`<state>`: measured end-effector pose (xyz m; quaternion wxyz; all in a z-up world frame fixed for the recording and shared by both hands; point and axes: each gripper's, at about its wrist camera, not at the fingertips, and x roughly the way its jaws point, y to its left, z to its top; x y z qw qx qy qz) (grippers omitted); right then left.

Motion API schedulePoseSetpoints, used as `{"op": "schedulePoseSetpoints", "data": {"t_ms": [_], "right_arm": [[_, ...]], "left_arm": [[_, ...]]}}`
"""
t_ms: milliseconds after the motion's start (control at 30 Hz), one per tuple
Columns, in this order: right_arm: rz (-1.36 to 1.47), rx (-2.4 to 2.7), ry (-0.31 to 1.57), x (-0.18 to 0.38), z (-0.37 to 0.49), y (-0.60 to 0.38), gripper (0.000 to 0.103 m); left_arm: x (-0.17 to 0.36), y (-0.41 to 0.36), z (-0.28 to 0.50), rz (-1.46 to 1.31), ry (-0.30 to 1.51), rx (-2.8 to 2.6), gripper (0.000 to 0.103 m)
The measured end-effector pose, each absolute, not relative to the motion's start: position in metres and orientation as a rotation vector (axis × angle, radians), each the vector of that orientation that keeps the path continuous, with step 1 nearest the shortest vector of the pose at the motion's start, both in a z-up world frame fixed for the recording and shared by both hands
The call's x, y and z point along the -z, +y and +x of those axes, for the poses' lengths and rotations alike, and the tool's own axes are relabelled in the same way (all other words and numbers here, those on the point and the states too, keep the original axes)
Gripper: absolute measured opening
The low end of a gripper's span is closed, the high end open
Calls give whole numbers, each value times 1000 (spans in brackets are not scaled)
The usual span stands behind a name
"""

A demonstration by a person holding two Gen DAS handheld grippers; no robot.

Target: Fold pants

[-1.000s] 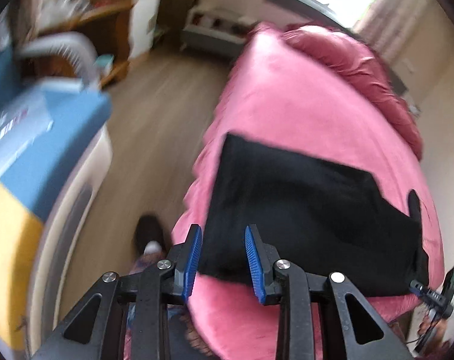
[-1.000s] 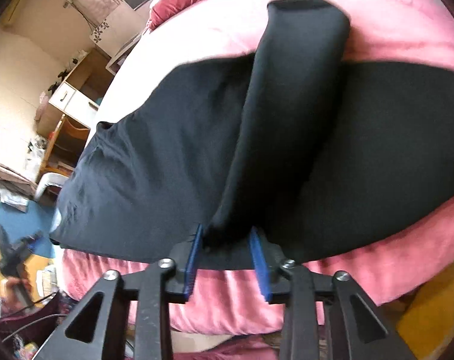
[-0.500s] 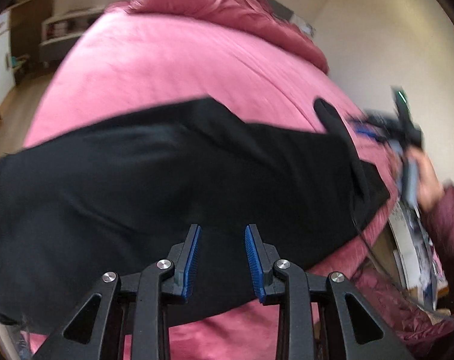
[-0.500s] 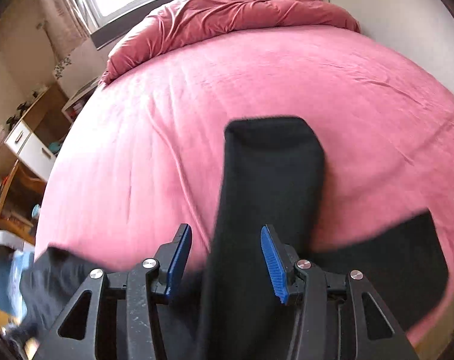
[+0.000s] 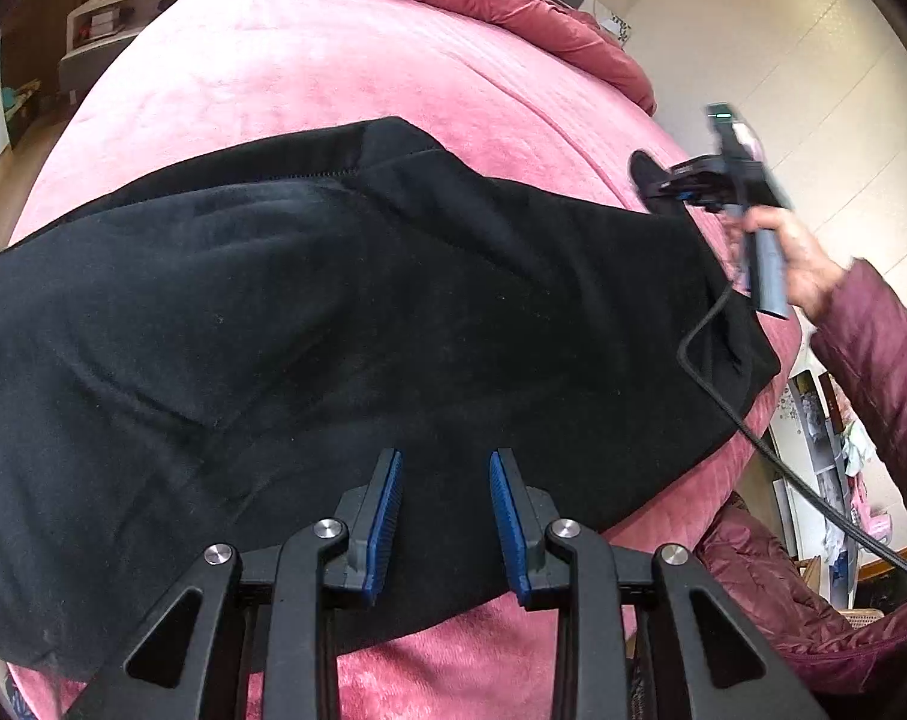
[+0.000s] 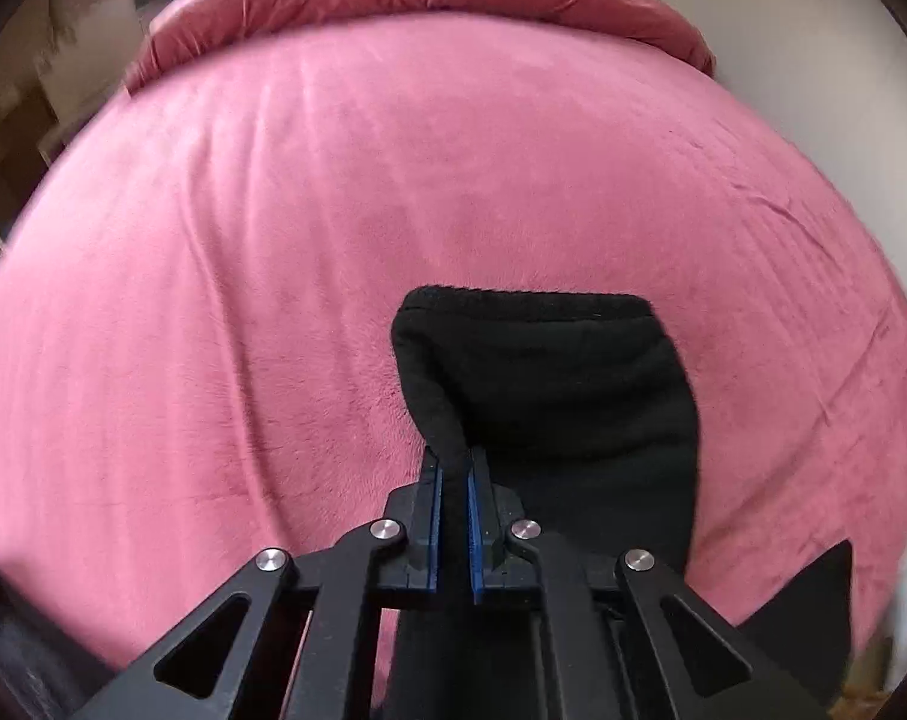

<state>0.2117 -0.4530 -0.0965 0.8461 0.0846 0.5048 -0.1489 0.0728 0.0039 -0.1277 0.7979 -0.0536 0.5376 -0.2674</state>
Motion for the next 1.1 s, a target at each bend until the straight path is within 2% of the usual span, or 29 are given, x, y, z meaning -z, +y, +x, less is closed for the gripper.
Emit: {"op": "schedulePoseSetpoints", "data": {"t_ms": [267, 467, 667, 800, 1000, 1033, 1100], "right_arm": [[458, 283, 780, 8, 87, -518, 7], [668, 320, 652, -5, -14, -578, 7], [909, 373, 649, 68, -82, -635, 7], [998, 449, 719, 125, -102, -656, 7], [1024, 422, 682, 139, -123, -659, 7], [1024, 414, 679, 139, -125, -662, 11], [1012, 429, 687, 138, -123, -665, 11]], "left_arm": [[121, 2, 70, -94, 1132, 611, 30], [113, -1, 67, -71, 1130, 628, 30], [113, -13, 68, -52, 1156, 625, 30], [111, -25, 68, -14, 1165, 624, 30], [114, -43, 67, 21, 1185, 637, 30], [116, -48, 67, 27, 1186, 640, 30], [117, -56, 65, 37, 1188, 647, 30]]}}
